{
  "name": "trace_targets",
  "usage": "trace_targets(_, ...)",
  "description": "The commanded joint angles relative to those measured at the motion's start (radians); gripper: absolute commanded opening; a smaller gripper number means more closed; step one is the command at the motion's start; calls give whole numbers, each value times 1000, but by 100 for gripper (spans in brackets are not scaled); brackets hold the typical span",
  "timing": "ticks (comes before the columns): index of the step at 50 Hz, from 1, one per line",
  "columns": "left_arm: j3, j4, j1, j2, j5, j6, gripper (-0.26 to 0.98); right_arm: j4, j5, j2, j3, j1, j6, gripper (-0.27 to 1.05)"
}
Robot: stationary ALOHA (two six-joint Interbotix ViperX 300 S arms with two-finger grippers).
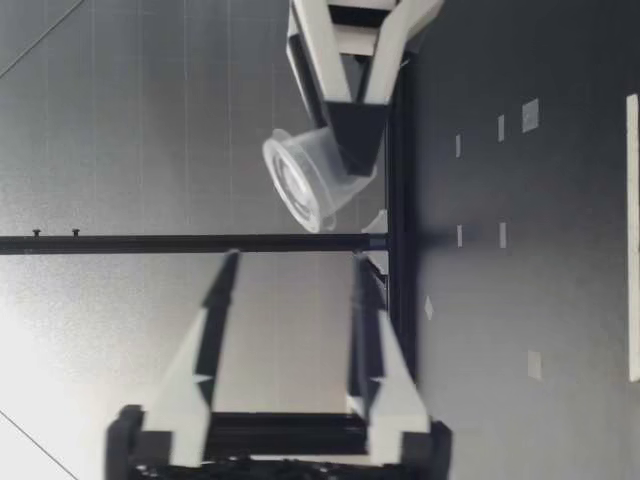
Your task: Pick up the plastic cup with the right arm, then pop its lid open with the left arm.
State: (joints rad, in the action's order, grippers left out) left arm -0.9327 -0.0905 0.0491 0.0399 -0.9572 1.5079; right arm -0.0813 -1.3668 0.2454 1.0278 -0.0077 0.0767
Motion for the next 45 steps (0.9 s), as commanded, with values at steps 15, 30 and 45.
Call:
trace_targets(15,29,5,15,-28,-12,-5,73,6,-8,14,-48,-6,-6,30)
trace_targets(30,28,17,23,-32,-18,-8,73,17,-2,34,-60,-31,-21,30)
trace_targets(45,18,17,23,-41,-46,-14,73,31,118,57,-63,-32,-8,30)
